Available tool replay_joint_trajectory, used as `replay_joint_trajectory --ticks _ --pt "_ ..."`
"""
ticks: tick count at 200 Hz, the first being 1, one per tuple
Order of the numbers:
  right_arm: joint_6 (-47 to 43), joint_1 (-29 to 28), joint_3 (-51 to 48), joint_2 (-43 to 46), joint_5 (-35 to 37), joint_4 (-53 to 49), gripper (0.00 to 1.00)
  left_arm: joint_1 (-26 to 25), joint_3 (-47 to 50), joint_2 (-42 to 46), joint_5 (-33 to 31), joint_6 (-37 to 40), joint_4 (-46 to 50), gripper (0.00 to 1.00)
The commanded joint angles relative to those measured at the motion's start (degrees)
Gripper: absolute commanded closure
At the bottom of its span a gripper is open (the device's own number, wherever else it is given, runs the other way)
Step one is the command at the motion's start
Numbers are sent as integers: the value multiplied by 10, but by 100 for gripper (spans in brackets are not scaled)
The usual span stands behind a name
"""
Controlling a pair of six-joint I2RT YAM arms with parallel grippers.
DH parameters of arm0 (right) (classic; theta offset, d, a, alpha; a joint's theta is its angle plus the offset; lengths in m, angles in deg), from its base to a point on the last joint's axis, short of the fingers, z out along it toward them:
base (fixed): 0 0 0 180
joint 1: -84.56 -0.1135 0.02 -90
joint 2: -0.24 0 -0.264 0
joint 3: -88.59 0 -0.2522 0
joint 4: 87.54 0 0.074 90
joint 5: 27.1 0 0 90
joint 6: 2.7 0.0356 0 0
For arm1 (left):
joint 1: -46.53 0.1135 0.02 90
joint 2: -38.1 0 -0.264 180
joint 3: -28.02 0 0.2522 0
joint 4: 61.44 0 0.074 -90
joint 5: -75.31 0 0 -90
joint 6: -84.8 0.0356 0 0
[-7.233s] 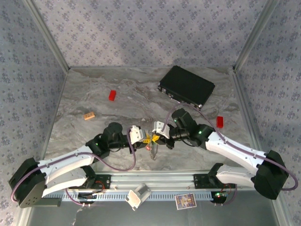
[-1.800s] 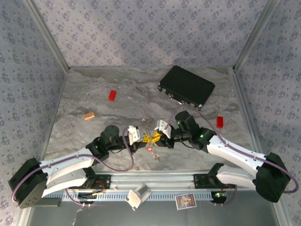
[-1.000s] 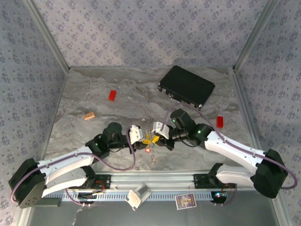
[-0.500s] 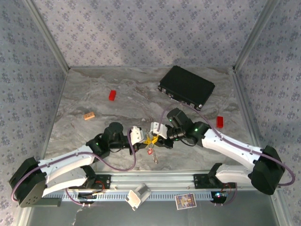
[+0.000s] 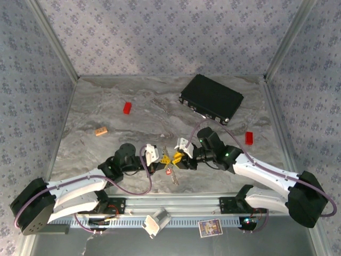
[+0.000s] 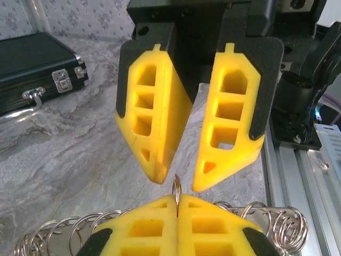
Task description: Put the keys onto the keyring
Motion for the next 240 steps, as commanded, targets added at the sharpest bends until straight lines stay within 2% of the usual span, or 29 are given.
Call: replay_joint_trajectory --ticks 1,34,89,159,181,202,240 --pt "11 3 -3 4 -6 13 76 -2 5 12 1 -13 -59 100" --pt "-5 8 0 14 6 -19 82 -2 6 20 -3 -9 -51 100" --pt "-13 12 6 19 0 -39 100 -2 9 29 -3 -6 -45 100" --pt "-12 8 5 -24 9 -37 100 -2 6 38 -9 0 -56 100" --pt "-7 7 8 -14 2 -33 100 -2 8 36 -11 4 -54 100" --pt "-6 6 5 13 -3 -21 78 -2 9 33 -9 3 -53 100" --pt "2 4 -4 25 -24 19 74 -2 7 29 1 0 -61 100"
